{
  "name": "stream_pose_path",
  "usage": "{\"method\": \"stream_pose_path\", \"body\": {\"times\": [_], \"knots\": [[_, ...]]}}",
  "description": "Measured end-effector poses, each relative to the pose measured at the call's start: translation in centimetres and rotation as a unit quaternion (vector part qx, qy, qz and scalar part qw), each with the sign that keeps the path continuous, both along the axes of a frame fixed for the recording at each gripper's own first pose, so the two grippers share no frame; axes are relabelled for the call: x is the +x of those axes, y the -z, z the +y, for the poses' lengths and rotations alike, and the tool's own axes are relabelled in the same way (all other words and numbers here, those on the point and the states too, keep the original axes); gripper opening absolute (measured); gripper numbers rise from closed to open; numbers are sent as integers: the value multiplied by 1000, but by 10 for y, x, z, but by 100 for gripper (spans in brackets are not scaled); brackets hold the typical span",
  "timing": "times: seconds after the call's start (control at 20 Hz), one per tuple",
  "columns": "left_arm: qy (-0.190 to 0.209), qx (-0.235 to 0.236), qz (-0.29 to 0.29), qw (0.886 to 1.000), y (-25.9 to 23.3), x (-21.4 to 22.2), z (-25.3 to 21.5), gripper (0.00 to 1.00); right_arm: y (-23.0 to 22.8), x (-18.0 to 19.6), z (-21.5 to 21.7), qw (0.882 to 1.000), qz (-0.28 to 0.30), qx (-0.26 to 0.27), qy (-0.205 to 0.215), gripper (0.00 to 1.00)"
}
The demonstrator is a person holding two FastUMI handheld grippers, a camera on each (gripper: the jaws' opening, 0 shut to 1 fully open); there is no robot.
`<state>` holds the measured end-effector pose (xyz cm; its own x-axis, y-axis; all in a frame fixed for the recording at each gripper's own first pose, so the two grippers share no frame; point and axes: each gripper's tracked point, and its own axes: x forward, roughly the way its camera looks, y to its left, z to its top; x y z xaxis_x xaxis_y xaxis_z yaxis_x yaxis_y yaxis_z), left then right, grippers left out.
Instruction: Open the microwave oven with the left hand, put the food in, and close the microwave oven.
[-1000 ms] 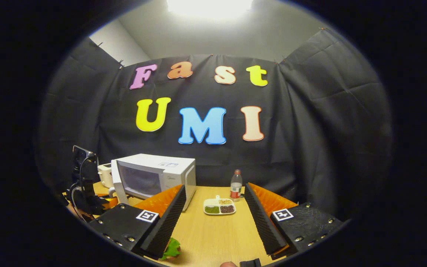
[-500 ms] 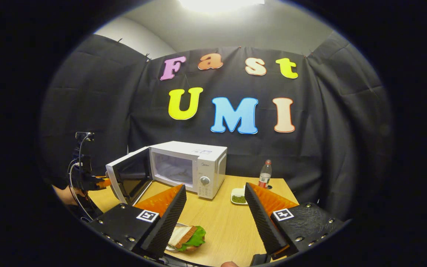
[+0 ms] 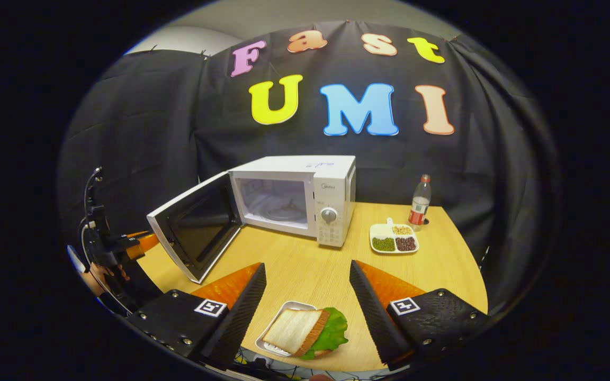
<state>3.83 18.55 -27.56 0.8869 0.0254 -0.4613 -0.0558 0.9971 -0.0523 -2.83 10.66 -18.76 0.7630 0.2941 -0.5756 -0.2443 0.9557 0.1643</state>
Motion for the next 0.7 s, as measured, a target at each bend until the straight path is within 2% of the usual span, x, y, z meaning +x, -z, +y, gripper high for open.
{"method": "stream_pose_path", "body": {"times": [0.15,0.25,0.4,0.55,0.65,0.7], "knots": [[-13,-10,-45,999,-44,1,18,84,36,-4,-3,997,78,-15,-2,96],[-20,-21,-75,997,-75,1,26,100,54,-7,-6,993,121,-11,2,96],[-32,-19,-105,994,-106,3,37,96,80,-11,-13,982,187,17,28,96],[-36,-13,-121,992,-123,3,46,96,102,-28,-23,966,250,28,58,96],[-37,-9,-124,992,-124,2,45,98,111,-44,-13,951,296,64,61,96],[-36,-7,-125,991,-124,2,44,95,115,-51,-6,942,318,84,64,96]]}}
